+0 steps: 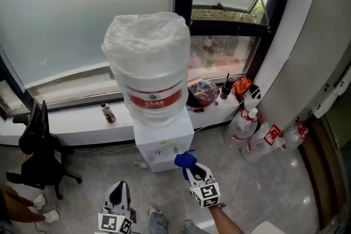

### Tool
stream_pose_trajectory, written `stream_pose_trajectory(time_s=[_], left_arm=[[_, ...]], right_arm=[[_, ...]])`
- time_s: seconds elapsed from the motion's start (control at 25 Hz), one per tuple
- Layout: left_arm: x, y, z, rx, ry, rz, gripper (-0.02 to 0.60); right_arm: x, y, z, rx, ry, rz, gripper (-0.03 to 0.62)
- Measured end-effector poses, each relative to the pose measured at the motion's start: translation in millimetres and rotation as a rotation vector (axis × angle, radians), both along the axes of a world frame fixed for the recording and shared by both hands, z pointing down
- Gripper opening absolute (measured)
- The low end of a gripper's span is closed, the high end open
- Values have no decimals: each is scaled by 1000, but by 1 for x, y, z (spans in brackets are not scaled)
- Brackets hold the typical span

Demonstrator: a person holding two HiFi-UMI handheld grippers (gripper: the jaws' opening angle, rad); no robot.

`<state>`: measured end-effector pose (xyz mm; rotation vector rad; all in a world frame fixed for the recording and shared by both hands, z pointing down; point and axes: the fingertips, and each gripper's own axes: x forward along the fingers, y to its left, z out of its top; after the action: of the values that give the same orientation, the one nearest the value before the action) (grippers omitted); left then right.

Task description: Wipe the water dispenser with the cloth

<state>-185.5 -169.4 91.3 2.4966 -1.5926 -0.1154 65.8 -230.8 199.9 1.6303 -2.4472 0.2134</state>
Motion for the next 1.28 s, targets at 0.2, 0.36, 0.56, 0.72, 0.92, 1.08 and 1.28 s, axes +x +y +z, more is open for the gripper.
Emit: stream_pose_trajectory(time_s=[0.2, 0.36, 0.56, 0.72, 0.92, 1.08, 1.28], left_arm=[[28, 22, -54, 36, -4, 33, 11], [52, 43, -72, 67, -30, 53, 11], [82, 92, -68, 53, -33, 57, 11], [103, 134, -62, 25, -42, 67, 11], [102, 165, -73, 41, -44, 85, 11], [94, 195, -71, 44, -37, 102, 11], [78, 243, -66, 36, -19, 125, 11]], right_arm=[[6, 10, -83, 73, -29, -3, 89], [12, 30, -115, 106, -50, -20, 89], [21, 91, -124, 100, -77, -50, 89], [26, 145, -117, 54, -78, -73, 89], [23, 207, -120, 31, -93, -64, 89], [9, 253, -122, 37, -61, -59, 89], [-14, 302, -122, 39, -47, -42, 87]])
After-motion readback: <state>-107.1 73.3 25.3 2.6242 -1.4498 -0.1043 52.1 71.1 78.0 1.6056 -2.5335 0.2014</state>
